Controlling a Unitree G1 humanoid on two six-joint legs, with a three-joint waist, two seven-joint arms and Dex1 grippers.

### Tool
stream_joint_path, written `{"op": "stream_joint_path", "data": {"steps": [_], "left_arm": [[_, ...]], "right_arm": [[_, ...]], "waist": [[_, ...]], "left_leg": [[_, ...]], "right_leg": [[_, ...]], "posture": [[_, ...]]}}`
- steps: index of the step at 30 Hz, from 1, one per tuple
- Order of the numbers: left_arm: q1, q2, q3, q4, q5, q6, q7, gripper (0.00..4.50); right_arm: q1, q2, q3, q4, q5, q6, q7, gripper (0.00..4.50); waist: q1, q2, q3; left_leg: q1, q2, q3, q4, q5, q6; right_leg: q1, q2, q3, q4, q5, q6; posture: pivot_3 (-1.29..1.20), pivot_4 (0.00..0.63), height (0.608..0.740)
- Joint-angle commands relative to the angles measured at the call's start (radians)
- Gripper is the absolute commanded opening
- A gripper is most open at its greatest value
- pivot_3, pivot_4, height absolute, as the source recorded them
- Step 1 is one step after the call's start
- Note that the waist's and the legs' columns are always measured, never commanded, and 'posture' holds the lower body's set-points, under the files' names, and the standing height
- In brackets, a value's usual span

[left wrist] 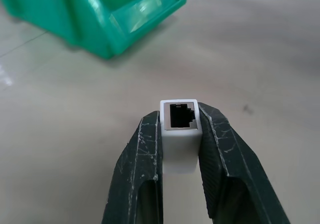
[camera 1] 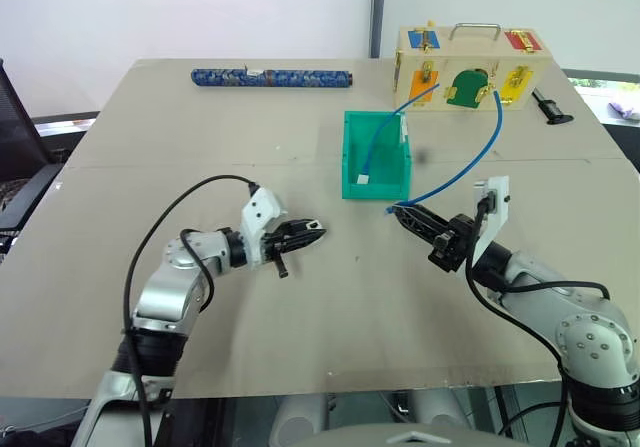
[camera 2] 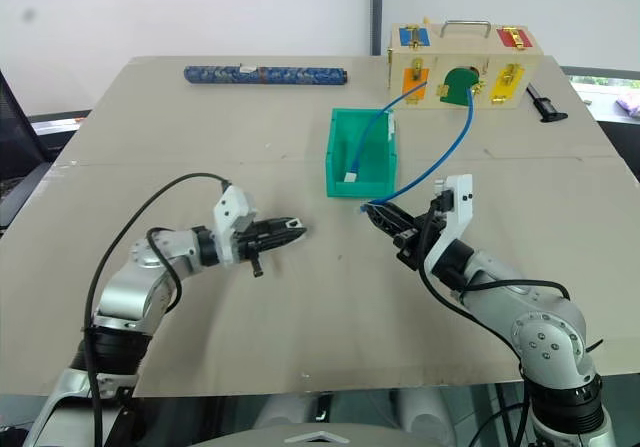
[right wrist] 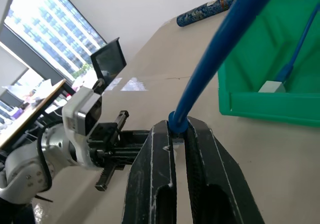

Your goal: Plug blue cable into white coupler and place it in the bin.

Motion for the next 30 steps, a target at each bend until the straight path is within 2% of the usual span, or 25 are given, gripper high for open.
{"op": "stream_joint_path", "data": {"steps": [1,7,10,14,18,25,30], "left_arm": [[-0.056,-0.024,-0.026,-0.017,-0.018,0.006,-0.026,0.39],[-0.153,-0.105,-0.113,0.137,0.045,-0.122,-0.096,0.39],[-0.197,-0.132,-0.15,0.249,0.083,-0.233,-0.153,0.39],[-0.252,-0.171,-0.175,0.442,0.142,-0.422,-0.2,0.39],[-0.318,-0.208,-0.195,0.63,0.188,-0.567,-0.261,0.39],[-0.372,-0.233,-0.192,0.8,0.229,-0.724,-0.307,0.39],[-0.388,-0.24,-0.185,0.843,0.23,-0.75,-0.325,0.39]], "right_arm": [[-0.037,-0.021,-0.023,-0.03,-0.006,-0.008,0.025,0.0],[-0.063,-0.081,-0.021,-0.023,-0.099,-0.021,0.085,0.0],[-0.078,-0.167,0.03,-0.018,-0.217,-0.023,0.179,0.0],[-0.13,-0.228,0.098,0.028,-0.326,-0.022,0.291,0.0],[-0.254,-0.278,0.224,0.153,-0.491,-0.055,0.454,0.0],[-0.429,-0.248,0.357,0.34,-0.664,-0.123,0.671,0.0],[-0.489,-0.199,0.412,0.45,-0.751,-0.17,0.781,0.0]], "waist": [[0.0,0.0,0.0],[0.001,0.0,0.0],[0.001,0.0,0.0],[0.0,0.0,0.0],[0.001,-0.001,0.0],[0.003,-0.001,0.0],[0.003,-0.001,0.0]], "left_leg": [[0.0,0.0,0.0,0.0,0.0,0.0],[0.0,-0.002,0.0,0.0,0.0,0.0],[-0.001,-0.002,0.0,0.0,0.0,0.0],[0.0,-0.002,0.0,0.0,0.0,0.0],[-0.001,-0.003,-0.001,0.001,0.0,0.0],[-0.001,-0.004,-0.002,0.002,0.0,0.0],[-0.001,-0.004,-0.003,0.002,0.0,0.0]], "right_leg": [[0.0,0.0,0.0,0.0,0.0,0.0],[0.0,0.0,0.0,0.0,0.0,0.0],[0.0,0.0,0.0,0.0,0.0,0.0],[0.0,0.0,0.0,0.0,0.0,0.0],[0.0,0.0,0.0,0.0,0.0,0.0],[0.001,-0.001,-0.001,0.0,0.0,0.0],[0.001,-0.001,-0.001,0.0,0.0,0.0]], "posture": [[0.0,0.15,0.74],[0.0,0.15,0.74],[0.0,0.15,0.74],[0.0,0.15,0.74],[0.0,0.15,0.74],[0.0,0.15,0.74],[0.0,0.15,0.74]]}}
